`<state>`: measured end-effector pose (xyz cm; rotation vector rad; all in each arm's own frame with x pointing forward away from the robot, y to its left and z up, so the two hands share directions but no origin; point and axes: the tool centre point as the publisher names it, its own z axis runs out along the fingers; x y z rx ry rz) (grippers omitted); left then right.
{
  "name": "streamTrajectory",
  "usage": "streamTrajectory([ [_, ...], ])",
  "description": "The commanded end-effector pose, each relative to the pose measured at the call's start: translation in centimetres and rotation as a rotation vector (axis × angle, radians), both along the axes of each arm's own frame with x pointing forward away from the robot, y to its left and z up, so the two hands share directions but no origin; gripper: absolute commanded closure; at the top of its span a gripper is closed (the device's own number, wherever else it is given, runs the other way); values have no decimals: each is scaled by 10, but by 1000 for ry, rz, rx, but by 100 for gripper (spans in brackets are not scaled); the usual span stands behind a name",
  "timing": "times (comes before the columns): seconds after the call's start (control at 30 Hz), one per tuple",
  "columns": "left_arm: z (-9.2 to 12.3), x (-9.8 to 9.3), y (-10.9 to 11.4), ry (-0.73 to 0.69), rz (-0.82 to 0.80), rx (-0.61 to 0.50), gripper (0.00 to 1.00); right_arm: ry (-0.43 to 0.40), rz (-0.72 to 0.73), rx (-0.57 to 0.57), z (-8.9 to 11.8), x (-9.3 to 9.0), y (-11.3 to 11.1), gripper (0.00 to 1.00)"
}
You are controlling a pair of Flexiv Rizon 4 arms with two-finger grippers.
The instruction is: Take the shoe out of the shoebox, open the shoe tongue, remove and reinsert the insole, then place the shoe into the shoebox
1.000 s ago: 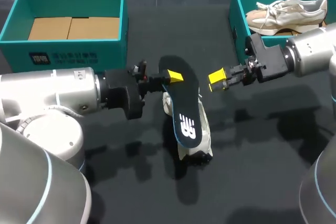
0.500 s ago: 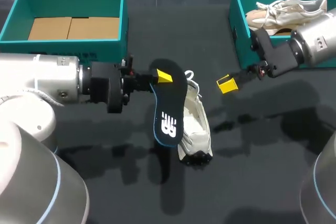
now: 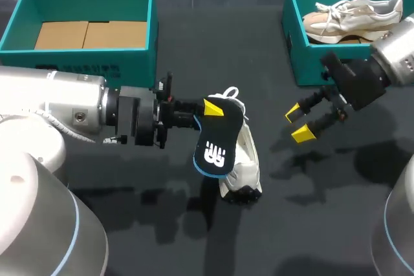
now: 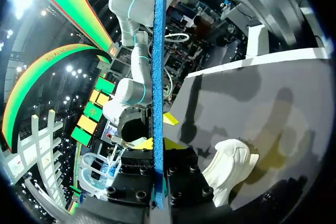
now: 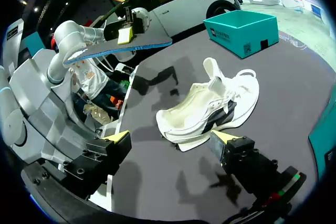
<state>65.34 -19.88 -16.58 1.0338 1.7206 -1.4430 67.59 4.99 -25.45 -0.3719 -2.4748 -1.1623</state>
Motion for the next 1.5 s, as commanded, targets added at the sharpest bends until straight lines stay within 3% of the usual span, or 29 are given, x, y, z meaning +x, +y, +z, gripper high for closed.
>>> streamTrajectory([
  [0.03, 3, 4, 8, 31, -38, 14, 100, -52, -43, -35, 11, -18, -6, 0],
  [0.3, 3, 4, 8, 31, -38, 14, 100, -52, -43, -35, 11, -18, -6, 0],
  [0.47, -3, -10, 6, 208, -25, -14, 100, -144, 4, -79, -9, -20, -10, 0],
  [0.63, -7, -22, 9, 479, -18, -52, 100, -243, 40, -126, -29, -24, -5, 0],
  [0.7, -8, -28, 12, 431, 2, 3, 100, -244, 50, -129, -33, -24, -5, 0],
  [1.07, -13, -29, 8, 446, 28, 18, 100, -244, 50, -129, -33, -24, -5, 0],
  [1.3, -31, -32, 8, 817, 169, -52, 100, -354, 121, -199, -53, -31, 4, 0],
  [1.5, -44, -32, 7, 937, 215, -110, 100, -476, 187, -215, -69, -36, 7, 0],
])
